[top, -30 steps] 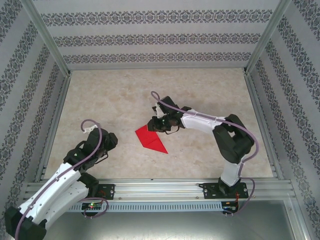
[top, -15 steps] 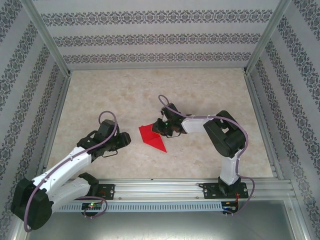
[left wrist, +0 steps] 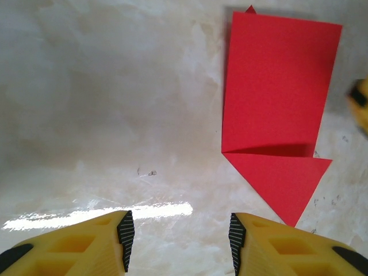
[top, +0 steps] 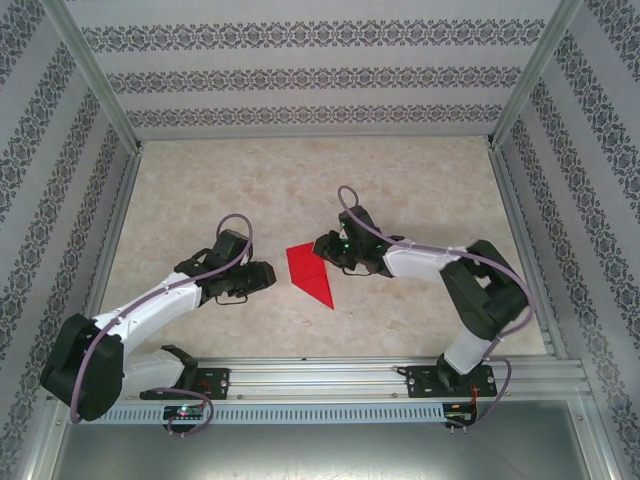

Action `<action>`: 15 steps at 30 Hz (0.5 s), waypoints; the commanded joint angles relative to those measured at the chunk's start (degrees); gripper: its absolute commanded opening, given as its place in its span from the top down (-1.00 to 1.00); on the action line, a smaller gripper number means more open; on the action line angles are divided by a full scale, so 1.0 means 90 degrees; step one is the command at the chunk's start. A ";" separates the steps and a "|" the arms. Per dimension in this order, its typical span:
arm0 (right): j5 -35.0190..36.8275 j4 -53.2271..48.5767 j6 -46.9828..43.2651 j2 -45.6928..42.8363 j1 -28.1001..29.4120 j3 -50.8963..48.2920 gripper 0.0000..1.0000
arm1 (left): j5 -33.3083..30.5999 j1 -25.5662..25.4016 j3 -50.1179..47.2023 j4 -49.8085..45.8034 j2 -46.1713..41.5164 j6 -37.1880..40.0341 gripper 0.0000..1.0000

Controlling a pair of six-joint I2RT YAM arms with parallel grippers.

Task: Fold a paper plane with a square sheet of paper (pick it up from the middle)
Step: Rotate the paper at the center of the table.

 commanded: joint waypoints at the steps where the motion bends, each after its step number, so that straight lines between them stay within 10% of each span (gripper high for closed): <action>1: -0.0135 -0.0860 -0.1140 -0.0703 -0.0008 0.0044 0.47 | 0.0249 0.0052 0.0195 0.0296 0.0191 -0.0015 0.00; 15: -0.1301 -0.0935 -0.1540 -0.0479 0.0419 -0.0137 0.82 | 0.0608 0.0051 0.0705 0.0568 0.1225 -0.0187 -0.09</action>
